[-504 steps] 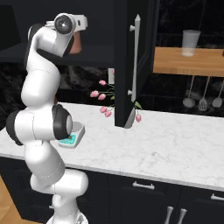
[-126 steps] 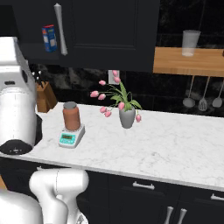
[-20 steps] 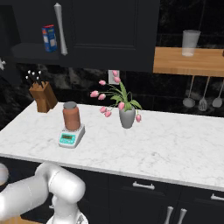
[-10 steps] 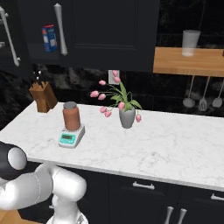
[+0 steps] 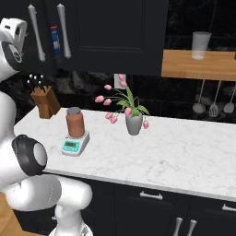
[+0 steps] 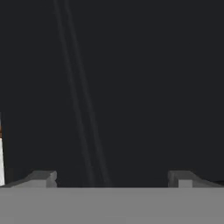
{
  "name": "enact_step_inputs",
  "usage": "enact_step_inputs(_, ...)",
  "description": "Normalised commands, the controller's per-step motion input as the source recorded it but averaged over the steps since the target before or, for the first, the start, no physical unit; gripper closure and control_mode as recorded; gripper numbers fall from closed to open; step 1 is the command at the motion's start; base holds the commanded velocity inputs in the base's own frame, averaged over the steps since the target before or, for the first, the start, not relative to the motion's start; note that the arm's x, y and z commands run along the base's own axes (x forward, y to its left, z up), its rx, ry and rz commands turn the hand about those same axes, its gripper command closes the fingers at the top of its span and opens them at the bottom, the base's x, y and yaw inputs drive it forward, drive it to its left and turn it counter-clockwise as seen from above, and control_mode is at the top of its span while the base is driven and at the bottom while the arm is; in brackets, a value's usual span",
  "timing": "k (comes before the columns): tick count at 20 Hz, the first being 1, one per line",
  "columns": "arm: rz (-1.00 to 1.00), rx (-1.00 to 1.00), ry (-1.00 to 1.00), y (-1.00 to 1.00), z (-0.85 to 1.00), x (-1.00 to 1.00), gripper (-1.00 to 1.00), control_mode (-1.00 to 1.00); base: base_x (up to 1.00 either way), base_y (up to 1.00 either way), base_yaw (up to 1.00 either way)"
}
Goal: Pick the honey bottle and place it on the digital scale for weighing, and close the cabinet.
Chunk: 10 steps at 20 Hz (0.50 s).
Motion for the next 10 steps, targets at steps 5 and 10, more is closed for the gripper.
enact_step_inputs(5,0.16,0.05,0.43,-0.03,-0.1,0.98,-1.0,-1.0,0.0,0.0,0.0)
enact_step_inputs(10,0.14,0.0,0.09,0.0,-0.48,1.0,-1.0,-1.0,0.0,0.0,0.0)
